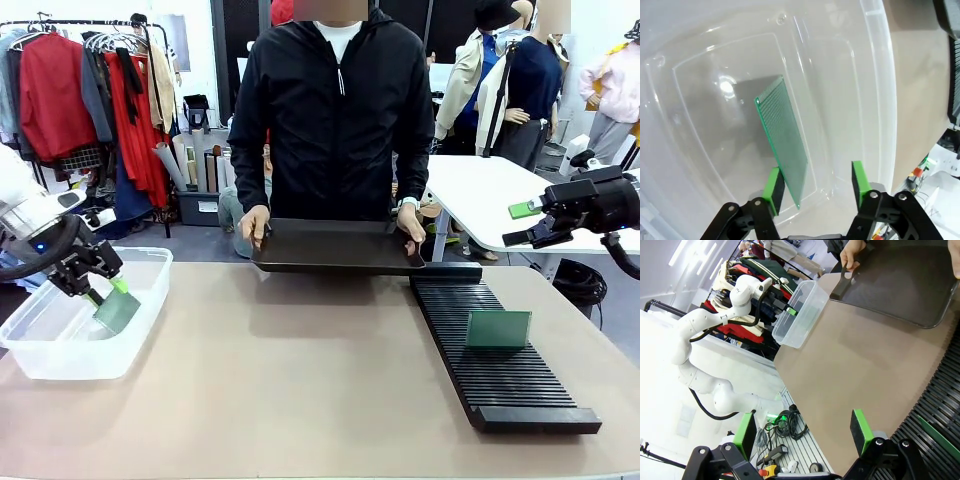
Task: Sort PCBs into racks and boxes based on the side picked up.
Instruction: If the short side of the Blank PCB is picked up, insert it into the PCB Rack ; if the long side is picked up, place it in the Organizing box.
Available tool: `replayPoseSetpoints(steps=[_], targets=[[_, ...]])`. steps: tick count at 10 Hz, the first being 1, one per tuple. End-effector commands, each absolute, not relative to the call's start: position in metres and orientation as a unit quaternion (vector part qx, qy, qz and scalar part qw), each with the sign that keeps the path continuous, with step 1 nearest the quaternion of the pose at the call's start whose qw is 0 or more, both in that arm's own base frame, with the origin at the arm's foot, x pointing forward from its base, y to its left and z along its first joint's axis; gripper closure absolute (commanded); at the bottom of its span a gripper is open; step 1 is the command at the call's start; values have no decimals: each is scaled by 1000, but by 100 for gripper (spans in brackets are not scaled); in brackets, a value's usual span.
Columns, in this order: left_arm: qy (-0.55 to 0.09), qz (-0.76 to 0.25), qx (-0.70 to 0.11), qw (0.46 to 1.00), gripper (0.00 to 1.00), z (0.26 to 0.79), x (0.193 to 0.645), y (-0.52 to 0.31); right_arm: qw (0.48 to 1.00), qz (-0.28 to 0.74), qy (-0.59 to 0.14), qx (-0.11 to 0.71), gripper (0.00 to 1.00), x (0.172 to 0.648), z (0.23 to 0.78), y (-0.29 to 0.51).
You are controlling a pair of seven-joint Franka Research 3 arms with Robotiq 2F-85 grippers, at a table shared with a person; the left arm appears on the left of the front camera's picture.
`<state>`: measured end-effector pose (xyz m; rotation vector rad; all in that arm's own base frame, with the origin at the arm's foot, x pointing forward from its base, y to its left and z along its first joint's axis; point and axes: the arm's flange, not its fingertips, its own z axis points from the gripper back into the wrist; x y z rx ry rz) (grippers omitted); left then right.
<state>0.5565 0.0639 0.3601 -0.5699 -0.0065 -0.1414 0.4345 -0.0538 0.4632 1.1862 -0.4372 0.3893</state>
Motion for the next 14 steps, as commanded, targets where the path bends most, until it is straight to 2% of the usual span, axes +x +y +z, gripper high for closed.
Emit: replayPoseSetpoints(steps=[1, 3, 7, 10, 11, 14], targets=[[10, -53, -254, 966, 1, 383, 551, 59, 784, 189, -208, 553, 0, 434, 464, -53], [34, -29, -213, 976, 0, 403, 541, 50, 784, 189, -208, 553, 0, 434, 464, -53], [60, -9, -195, 979, 0, 419, 527, 35, 784, 189, -208, 553, 0, 434, 464, -53], [42, -1, -179, 983, 0, 439, 521, 23, 784, 189, -208, 553, 0, 434, 464, -53], [51, -15, -202, 978, 0, 428, 530, 31, 784, 189, -208, 553, 0, 434, 464, -53], [51, -15, -202, 978, 0, 428, 530, 31, 784, 189, -208, 553, 0, 434, 464, -53]])
